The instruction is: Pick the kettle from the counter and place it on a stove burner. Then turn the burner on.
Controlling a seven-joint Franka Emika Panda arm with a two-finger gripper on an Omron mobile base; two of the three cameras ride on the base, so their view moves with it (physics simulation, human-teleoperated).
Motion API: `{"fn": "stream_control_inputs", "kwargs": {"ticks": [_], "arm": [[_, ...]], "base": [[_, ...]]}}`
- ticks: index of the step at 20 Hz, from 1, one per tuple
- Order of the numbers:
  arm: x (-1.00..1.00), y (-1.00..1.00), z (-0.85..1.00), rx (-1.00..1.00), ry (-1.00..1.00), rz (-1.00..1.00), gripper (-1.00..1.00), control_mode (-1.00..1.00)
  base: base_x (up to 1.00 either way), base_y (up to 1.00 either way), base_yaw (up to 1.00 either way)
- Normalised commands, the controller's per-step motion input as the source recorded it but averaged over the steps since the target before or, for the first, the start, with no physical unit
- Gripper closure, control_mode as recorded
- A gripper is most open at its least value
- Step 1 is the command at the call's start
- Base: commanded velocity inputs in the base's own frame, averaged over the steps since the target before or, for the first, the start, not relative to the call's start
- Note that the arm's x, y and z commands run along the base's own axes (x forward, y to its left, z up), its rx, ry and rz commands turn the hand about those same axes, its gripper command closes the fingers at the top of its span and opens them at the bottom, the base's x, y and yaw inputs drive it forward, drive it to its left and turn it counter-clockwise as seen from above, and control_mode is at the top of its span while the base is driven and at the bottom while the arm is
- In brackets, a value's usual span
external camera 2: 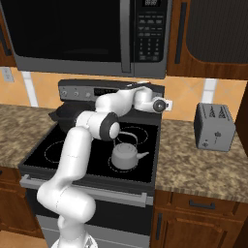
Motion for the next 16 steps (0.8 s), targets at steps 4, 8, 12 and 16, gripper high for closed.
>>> {"fn": "stream_control_inputs", "kwargs": {"ticks": [4, 8, 12, 16], "arm": [[0.01, 0.0, 0.0, 0.0, 0.0, 0.0, -1.0, -1.0], [0.02, 0.0, -0.1, 0.0, 0.0, 0.0, -1.0, -1.0], [0.0, 0.0, -0.24, 0.0, 0.0, 0.0, -1.0, -1.0], [0.05, 0.0, -0.01, 0.0, -0.01, 0.0, -1.0, -1.0]], "base": [[0.0, 0.0, 0.0], [0.0, 0.0, 0.0], [0.0, 0.0, 0.0], [0.0, 0.0, 0.0]]}}
